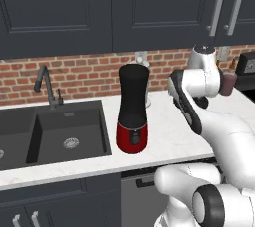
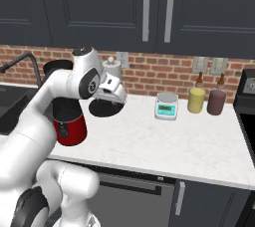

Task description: Close the lid blender by securely placing the lid on top.

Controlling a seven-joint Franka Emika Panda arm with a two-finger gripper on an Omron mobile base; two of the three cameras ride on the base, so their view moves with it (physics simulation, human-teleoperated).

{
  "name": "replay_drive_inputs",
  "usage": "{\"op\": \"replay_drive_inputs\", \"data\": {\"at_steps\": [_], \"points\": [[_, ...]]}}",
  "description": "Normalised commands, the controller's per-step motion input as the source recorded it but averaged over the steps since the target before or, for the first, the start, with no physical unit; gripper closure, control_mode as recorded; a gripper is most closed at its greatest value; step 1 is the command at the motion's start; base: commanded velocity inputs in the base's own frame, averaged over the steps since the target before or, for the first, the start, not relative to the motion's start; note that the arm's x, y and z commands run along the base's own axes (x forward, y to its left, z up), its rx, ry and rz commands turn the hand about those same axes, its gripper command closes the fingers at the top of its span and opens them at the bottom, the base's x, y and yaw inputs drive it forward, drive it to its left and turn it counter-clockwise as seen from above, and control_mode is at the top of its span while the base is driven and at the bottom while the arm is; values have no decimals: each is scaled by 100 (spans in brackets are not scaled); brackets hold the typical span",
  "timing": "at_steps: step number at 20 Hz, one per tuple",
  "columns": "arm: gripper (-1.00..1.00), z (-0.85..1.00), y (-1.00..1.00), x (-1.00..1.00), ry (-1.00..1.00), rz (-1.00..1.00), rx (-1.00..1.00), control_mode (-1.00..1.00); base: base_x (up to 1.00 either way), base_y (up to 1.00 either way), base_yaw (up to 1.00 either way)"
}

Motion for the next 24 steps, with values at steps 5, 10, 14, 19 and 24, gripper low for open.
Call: {"op": "replay_drive_inputs", "data": {"at_steps": [5,10,14,19,24], "points": [[100,100,38,-46,0,0,0,-100,0,0,0],[100,100,56,-46,-2,0,0,-100,0,0,0],[100,100,64,-20,-2,0,0,-100,0,0,0],[100,44,79,9,0,5,0,-100,0,0,0],[100,-44,60,41,0,11,0,-100,0,0,0]]}}
